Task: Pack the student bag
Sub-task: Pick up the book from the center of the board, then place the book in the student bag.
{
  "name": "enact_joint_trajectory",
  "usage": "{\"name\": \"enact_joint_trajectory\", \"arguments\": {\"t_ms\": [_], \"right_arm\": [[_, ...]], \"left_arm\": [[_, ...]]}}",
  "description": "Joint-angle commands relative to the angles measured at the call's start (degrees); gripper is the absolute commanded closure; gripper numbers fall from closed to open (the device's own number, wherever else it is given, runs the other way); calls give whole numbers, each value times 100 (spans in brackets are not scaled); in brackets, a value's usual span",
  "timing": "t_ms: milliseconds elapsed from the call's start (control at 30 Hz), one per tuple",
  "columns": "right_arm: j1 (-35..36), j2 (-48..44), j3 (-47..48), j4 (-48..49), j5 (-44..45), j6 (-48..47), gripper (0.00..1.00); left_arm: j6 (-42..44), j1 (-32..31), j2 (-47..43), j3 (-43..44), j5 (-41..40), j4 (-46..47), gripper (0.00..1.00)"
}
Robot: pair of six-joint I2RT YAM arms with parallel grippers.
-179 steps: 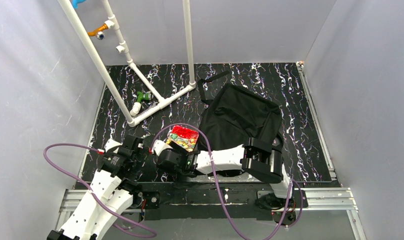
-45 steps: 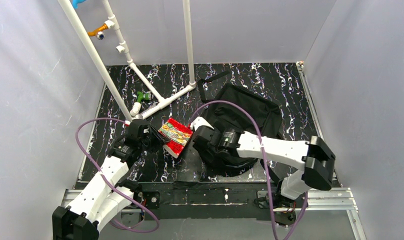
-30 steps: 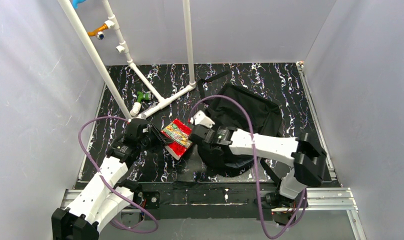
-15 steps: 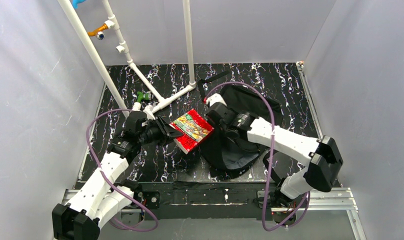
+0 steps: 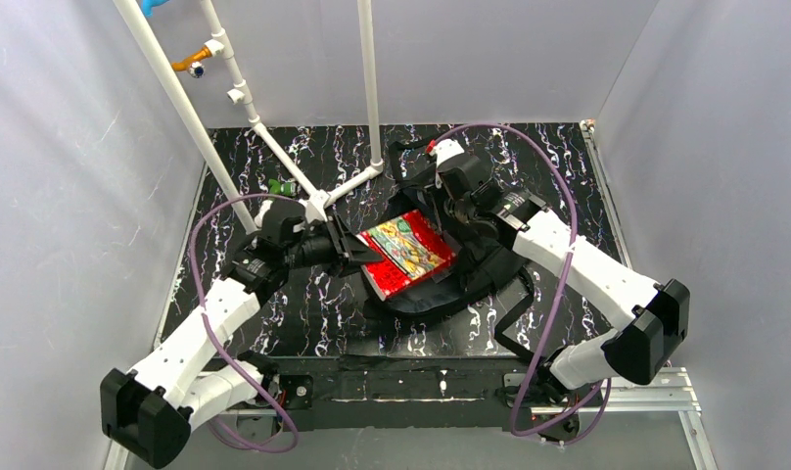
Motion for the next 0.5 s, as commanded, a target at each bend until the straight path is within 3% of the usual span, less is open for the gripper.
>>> {"name": "enact_joint_trajectory", "arguments": {"t_ms": [0,167,300,367,467], "right_arm": [[-78,60,559,620,-280,113,99],[-146,-35,541,741,-428,49,99],[-153,-110,410,843,-611,34,99],[-153,-127,384,851,-709,27,99],[-152,-163,309,897,-960,25,99]], "left_arm": [[-194,-304,-92,-31,-84,65,100],[-310,-369,-610,-373,-886,-283,100],[-458,-373,-191,-482,-622,-153,100],[-563,-386,176,-524,-397,178,100],[-1026,-434,721,-616,-39,1654,100]]}}
